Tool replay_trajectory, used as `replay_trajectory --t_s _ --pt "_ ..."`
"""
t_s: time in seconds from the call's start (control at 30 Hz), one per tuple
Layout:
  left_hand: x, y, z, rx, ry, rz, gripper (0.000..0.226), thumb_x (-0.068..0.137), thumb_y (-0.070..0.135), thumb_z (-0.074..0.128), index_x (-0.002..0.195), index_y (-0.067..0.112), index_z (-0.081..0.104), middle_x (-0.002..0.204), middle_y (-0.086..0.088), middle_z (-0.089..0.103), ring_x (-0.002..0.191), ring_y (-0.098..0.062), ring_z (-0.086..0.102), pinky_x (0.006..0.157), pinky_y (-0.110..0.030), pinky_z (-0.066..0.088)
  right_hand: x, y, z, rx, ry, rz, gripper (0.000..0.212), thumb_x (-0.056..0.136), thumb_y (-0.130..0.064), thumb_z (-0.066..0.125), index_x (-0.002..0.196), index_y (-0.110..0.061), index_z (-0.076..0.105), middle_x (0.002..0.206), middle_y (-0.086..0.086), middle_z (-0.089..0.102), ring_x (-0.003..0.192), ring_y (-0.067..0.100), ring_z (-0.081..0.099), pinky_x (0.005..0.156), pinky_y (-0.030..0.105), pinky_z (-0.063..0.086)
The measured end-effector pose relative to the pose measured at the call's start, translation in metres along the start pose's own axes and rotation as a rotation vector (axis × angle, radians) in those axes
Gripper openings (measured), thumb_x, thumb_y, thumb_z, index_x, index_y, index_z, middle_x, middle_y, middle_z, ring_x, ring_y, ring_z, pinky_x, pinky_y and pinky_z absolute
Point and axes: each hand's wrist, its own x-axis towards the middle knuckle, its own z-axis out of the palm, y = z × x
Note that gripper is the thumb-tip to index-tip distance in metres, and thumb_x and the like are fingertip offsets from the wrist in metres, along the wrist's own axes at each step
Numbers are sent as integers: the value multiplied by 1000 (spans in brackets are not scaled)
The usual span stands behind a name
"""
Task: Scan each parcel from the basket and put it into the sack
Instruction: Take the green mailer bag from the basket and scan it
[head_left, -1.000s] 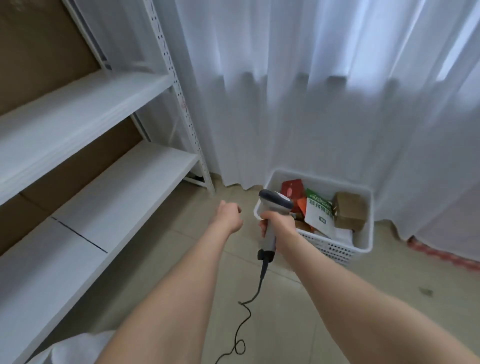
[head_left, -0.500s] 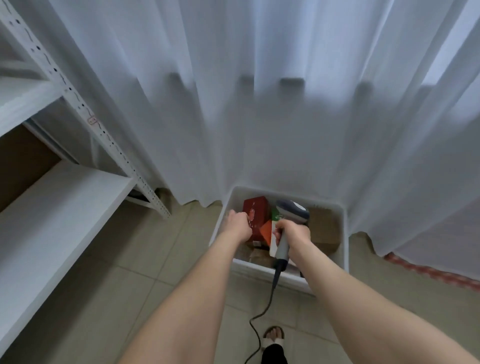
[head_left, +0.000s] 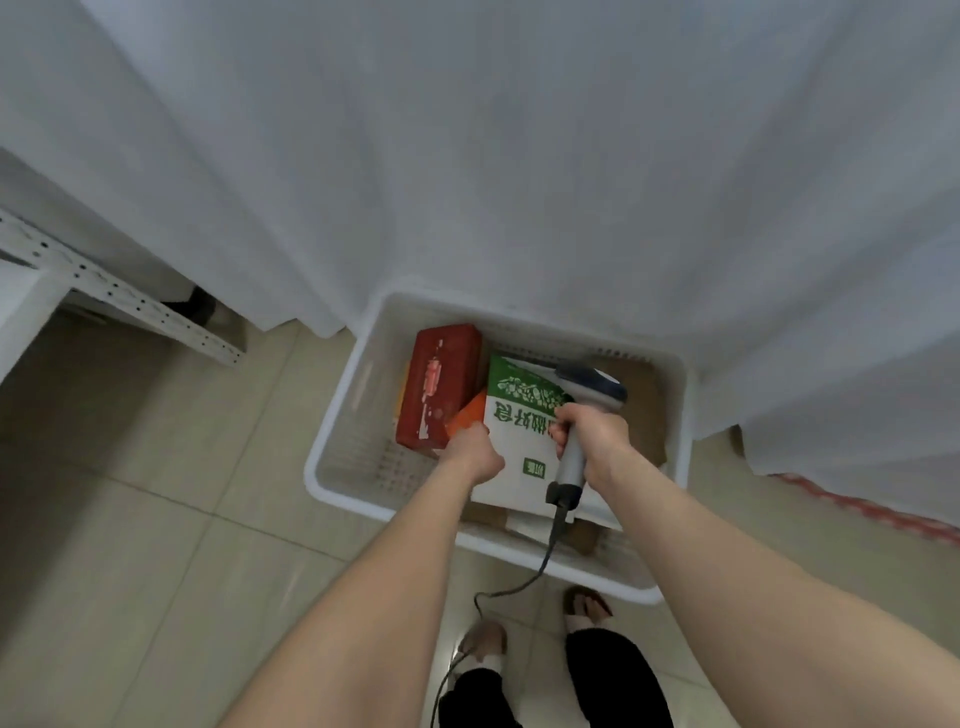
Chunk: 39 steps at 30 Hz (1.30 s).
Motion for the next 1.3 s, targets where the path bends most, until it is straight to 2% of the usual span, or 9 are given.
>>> replay_trajectory --t_s 0.33,0.53,0.67,0.83,0.9,0.97,1.07,1.17,1.3 --pt "101 8 67 -296 13 -343 80 81 26 73 140 1 26 139 -16 41 124 -31 47 94 -36 45 115 25 -5 -68 -70 105 3 86 -1 62 83 0 60 54 10 59 42 14 49 51 29 44" --pt "92 20 74 -298 -22 -233 38 91 27 59 122 5 55 121 -11 61 107 -27 59 81 -32 48 111 20 -13 -51 -103 136 7 87 -3 64 94 -1 63 63 11 63 48 14 53 53 27 46" --pt "54 39 19 -504 174 -187 36 96 22 46 127 5 56 127 -14 59 114 -32 56 87 -31 46 70 -6 -16 -91 -84 88 4 83 3 63 84 -1 61 62 11 59 48 16 52 51 27 45" --pt "-17 52 -79 -892 409 -216 36 95 13 47 128 1 52 130 -14 57 115 -33 56 98 -40 47 -19 -56 -9 -161 -61 -44 12 73 5 62 75 -5 55 61 11 54 56 23 55 62 33 46" --pt "-54 60 -119 -1056 447 -234 30 95 7 45 124 3 53 120 -12 60 106 -31 60 90 -39 51 -59 -78 0 -243 -90 -135 13 69 3 60 68 -7 53 63 13 54 62 26 57 63 35 45" --pt "-95 69 -158 -1211 407 -262 18 95 3 42 110 9 51 94 -12 61 75 -26 60 61 -31 54 -102 -101 9 -323 -116 -240 15 66 -1 60 62 -11 49 64 12 53 65 26 56 62 35 42" --pt "-158 73 -211 -1241 345 -301 12 97 1 37 99 4 48 61 -12 56 42 -16 50 31 -14 38 -168 -133 20 -373 -183 -399 29 74 7 55 60 -14 40 57 4 43 54 19 42 55 27 32" --pt "-221 67 -255 -1277 276 -263 26 98 4 34 79 1 53 41 -9 58 25 -6 44 29 -12 37 -223 -158 35 -413 -212 -521 16 81 0 62 73 -12 53 68 4 54 66 20 52 61 28 42" --pt "-291 53 -298 -1315 305 -120 28 100 19 37 82 6 55 58 -6 68 45 -11 53 35 -15 43 -288 -177 56 -412 -198 -636 13 79 -11 69 88 -11 60 83 7 63 83 26 60 73 35 49"
